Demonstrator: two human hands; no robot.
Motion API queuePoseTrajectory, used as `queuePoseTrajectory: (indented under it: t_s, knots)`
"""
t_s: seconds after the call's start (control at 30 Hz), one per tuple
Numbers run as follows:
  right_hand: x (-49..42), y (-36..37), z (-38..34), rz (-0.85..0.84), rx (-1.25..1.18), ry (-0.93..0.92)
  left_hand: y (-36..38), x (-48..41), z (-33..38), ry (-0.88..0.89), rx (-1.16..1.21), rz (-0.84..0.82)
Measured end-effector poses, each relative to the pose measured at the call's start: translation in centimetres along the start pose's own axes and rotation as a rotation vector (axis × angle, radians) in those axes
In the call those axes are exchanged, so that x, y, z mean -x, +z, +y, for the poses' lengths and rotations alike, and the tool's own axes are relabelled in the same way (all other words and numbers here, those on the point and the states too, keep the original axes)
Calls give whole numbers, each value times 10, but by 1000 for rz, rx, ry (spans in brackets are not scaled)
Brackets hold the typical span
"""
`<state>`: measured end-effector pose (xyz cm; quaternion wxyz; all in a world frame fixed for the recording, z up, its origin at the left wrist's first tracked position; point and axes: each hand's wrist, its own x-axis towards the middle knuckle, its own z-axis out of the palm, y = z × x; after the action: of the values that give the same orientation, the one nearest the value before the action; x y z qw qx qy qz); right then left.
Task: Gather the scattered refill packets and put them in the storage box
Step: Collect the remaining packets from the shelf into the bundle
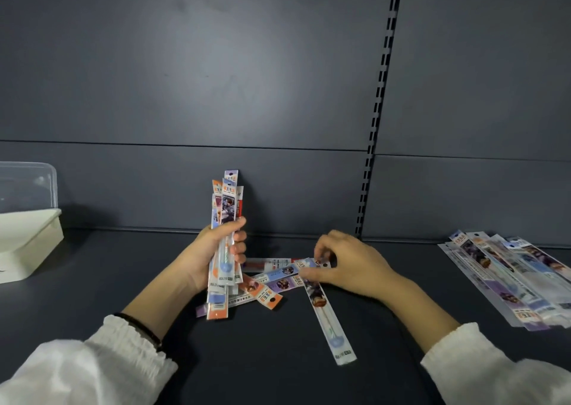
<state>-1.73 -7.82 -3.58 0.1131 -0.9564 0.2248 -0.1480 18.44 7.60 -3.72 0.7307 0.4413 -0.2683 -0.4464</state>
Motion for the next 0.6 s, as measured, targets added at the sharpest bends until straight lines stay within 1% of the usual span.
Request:
queuePoseTrajectory:
  t_s: [0.07,0.1,0.23,0.37,0.43,0.5,0.53,0.6]
  knots:
    - [7,-1,0,-139,13,31,1,1,1,7,-11,4]
    - [8,1,0,-157,-24,42,2,2,1,4,-20,4]
    - [2,9,-2,-59,-247,105,5,5,-2,-6,-56,11]
    - [3,4,-4,-77,-446,185,7,6,-2,-12,-36,-17]
    - [2,2,0,38,-452,256,9,7,-1,-19,-41,-8]
    - [-1,-1,5,215,-470,326,12,9,-1,-25,-56,6]
    - [-1,-3,5,289,-542,358,14,11,-1,-23,-71,13]
    - [-3,-10,2,373,-845,425,18,13,-2,-17,-125,34]
